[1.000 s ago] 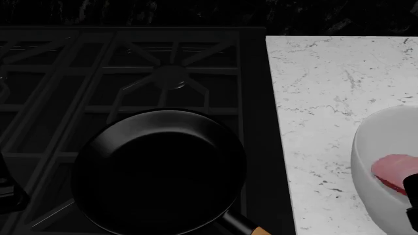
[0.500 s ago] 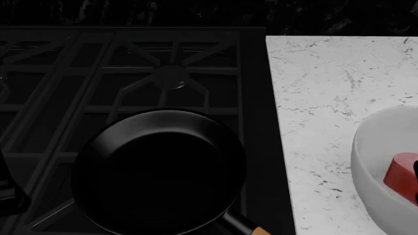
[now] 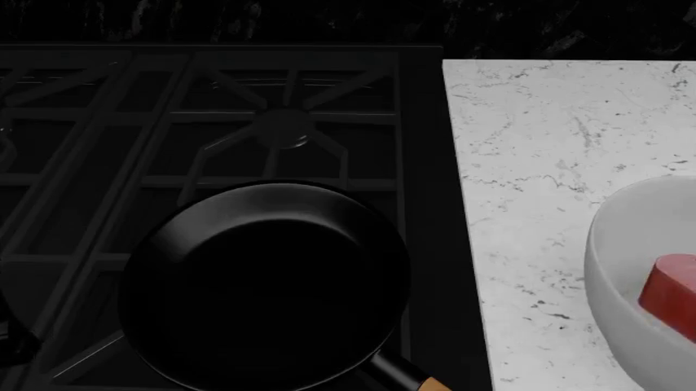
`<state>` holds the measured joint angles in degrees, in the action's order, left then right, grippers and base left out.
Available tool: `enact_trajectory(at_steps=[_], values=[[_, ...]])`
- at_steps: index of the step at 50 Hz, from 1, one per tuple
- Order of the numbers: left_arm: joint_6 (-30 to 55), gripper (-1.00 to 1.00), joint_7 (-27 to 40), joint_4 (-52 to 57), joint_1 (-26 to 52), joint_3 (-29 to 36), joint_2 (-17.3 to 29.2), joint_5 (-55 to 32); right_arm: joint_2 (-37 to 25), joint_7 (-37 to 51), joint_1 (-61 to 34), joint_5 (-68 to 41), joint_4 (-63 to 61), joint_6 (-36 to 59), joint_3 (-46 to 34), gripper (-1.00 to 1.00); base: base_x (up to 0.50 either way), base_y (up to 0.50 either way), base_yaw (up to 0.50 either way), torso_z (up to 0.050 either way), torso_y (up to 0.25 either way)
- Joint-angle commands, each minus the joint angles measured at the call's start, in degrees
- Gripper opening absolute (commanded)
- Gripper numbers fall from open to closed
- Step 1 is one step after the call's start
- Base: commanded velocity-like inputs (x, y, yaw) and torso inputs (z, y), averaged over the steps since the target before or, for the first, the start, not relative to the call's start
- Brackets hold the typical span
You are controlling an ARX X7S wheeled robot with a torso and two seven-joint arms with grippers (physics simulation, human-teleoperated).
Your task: Pick the pork loin from the pan and place it in the bowl.
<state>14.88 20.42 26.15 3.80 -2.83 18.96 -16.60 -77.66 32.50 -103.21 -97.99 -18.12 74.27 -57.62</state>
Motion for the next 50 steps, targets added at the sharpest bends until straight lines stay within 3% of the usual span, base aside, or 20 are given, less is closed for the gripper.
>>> enact_trajectory(at_steps=[1, 21, 33, 45, 50], values=[[0.19, 1.00, 0.32, 1.97, -1.09, -0.73, 0.51, -0.80, -0.82, 3.24, -4.56, -5.25, -1.60, 2.83, 2.84, 1.00, 0.00, 0.00, 0.00, 0.000, 0.000], [-1.33, 1.00, -0.06, 2.49, -2.58, -1.78, 1.02, -1.98, -0.48, 14.79, -15.41, -22.19, -6.19, 6.67, 6.83, 1.00, 0.00, 0.00, 0.00, 0.000, 0.000], [-1.31, 1.00, 0.24, 4.16, -3.74, -2.16, 1.39, -2.43, -5.42, 18.72, -20.11, -33.09, -12.54, 4.08, 10.26, 1.00, 0.00, 0.00, 0.00, 0.000, 0.000], [-1.32, 1.00, 0.56, 4.71, -4.26, -1.98, 1.46, -2.50, -8.51, 19.87, -21.47, -38.42, -22.47, -4.30, 14.20, 1.00, 0.00, 0.00, 0.00, 0.000, 0.000], [-6.34, 1.00, -0.62, 1.19, -6.05, -1.52, 0.43, -1.07, -11.13, 17.21, -17.63, -32.54, -32.43, -16.57, 12.73, 1.00, 0.00, 0.00, 0.00, 0.000, 0.000]])
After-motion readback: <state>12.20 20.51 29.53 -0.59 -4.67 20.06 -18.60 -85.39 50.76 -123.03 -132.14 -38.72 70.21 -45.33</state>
